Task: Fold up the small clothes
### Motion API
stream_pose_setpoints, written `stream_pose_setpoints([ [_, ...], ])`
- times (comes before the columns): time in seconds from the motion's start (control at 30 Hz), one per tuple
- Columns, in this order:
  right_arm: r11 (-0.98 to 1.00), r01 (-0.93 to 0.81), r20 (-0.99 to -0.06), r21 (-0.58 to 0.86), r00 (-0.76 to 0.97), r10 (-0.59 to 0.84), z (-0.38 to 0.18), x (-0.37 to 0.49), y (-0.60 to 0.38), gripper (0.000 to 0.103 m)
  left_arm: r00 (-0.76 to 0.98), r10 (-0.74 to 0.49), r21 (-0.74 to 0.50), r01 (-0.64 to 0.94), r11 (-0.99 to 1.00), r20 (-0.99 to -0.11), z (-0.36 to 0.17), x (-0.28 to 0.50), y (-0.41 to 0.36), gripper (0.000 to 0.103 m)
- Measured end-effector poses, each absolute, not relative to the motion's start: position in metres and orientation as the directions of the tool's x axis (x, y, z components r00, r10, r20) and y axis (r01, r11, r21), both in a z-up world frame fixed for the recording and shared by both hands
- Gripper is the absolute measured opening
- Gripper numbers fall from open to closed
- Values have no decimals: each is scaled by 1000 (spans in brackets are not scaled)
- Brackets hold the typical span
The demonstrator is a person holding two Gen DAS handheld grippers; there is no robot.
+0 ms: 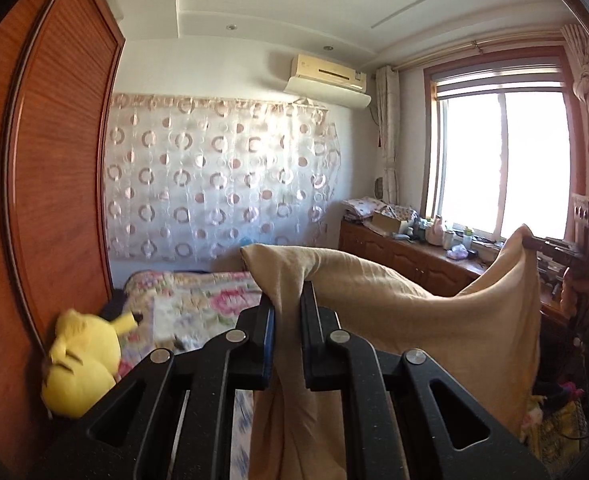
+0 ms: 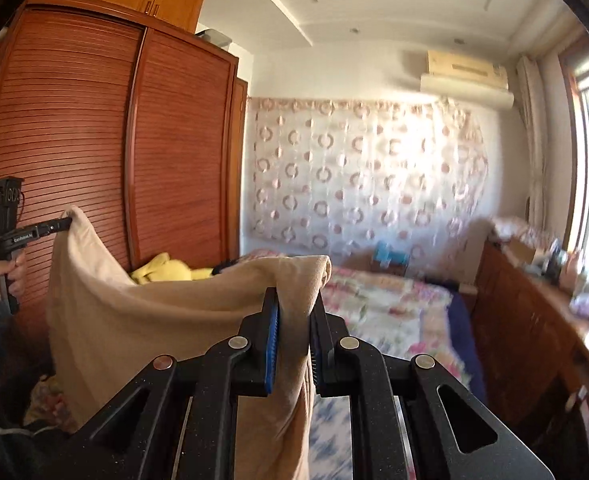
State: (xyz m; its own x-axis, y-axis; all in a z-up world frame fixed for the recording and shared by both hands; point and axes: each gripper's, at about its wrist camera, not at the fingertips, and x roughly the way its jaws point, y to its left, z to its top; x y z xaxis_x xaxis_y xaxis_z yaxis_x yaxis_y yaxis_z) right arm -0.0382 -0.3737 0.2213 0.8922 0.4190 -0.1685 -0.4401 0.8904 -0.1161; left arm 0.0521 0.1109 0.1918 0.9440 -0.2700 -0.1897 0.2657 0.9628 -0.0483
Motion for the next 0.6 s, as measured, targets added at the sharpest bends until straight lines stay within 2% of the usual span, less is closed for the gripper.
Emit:
stream_pose_setpoints([
  [0.1, 902, -391, -184, -185, 915, 359, 266, 21, -352, 13, 949, -208, 9, 217, 976, -235, 211, 135, 104, 12],
  [0.17, 915, -340, -228, -216, 929, 292, 278, 77, -332, 14, 952, -156, 24, 168, 985, -261, 201, 189, 105, 13],
  [0.23, 924, -312, -302, -221, 923, 239, 270, 140, -312, 14, 927, -132, 40, 156, 987, -351, 169, 247, 106, 30],
  [0.27, 927, -312, -352, -211, 908, 226, 259, 170, -302, 24, 909, -124, 52, 157, 986, -399, 148, 272, 105, 31],
  [0.33, 947, -261, -478, -189, 867, 143, 222, 230, -287, 31, 865, -106, 57, 153, 986, -490, 101, 306, 108, 45],
  [0.4, 962, -200, -561, -186, 825, 63, 180, 268, -279, 31, 809, -120, 31, 168, 985, -575, 52, 322, 111, 47],
  [0.47, 965, -205, -611, -164, 789, 64, 139, 283, -275, 31, 774, -128, 31, 188, 982, -620, 22, 320, 106, 54],
  [0.53, 957, -235, -649, -170, 757, 70, 110, 285, -268, 31, 754, -112, 62, 199, 978, -648, 0, 312, 104, 72],
  [0.6, 944, -261, -674, -201, 736, 60, 89, 279, -262, 31, 737, -123, 54, 212, 976, -665, -11, 299, 102, 79],
])
